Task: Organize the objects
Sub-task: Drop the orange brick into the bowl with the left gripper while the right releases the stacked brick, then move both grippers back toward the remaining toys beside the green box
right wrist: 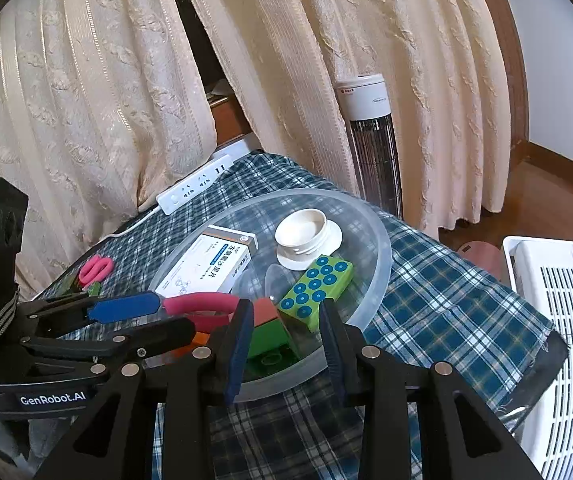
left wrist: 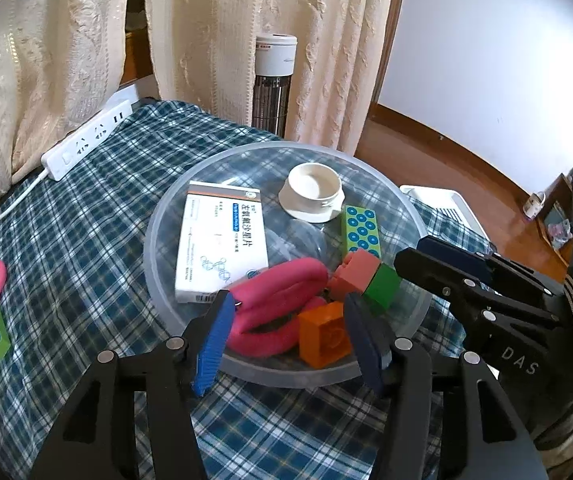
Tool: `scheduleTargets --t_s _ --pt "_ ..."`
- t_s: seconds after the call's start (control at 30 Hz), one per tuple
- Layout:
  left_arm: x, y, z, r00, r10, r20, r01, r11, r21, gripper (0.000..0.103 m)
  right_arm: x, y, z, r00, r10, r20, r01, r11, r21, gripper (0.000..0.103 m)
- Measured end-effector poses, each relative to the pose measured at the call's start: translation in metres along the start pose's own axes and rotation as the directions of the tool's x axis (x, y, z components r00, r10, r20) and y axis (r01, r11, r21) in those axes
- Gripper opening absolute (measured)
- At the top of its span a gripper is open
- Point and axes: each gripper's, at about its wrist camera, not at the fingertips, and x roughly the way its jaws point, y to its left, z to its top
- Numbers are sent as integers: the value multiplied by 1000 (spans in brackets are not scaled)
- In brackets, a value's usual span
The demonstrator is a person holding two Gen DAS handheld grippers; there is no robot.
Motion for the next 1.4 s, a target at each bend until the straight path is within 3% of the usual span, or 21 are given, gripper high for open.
scheduleTargets --t_s 0.27,0.53,0.97,1.4 --pt "-6 11 -7 1000 22 -3 -22 999 -25 58 -2 5 0 1000 -1 5 1 1000 -6 41" --pt "-12 25 -12 999 54 -8 -54 996 -67 68 -5 14 1 1000 -3 13 3 1000 -19 56" --pt "-27 43 -20 997 78 5 -77 991 -106 69 -5 30 1 1000 4 13 -4 1000 -26 70" --pt "-50 71 -31 993 115 27 -109 981 -161 69 -6 56 2 1000 19 14 -18 998 -55 77"
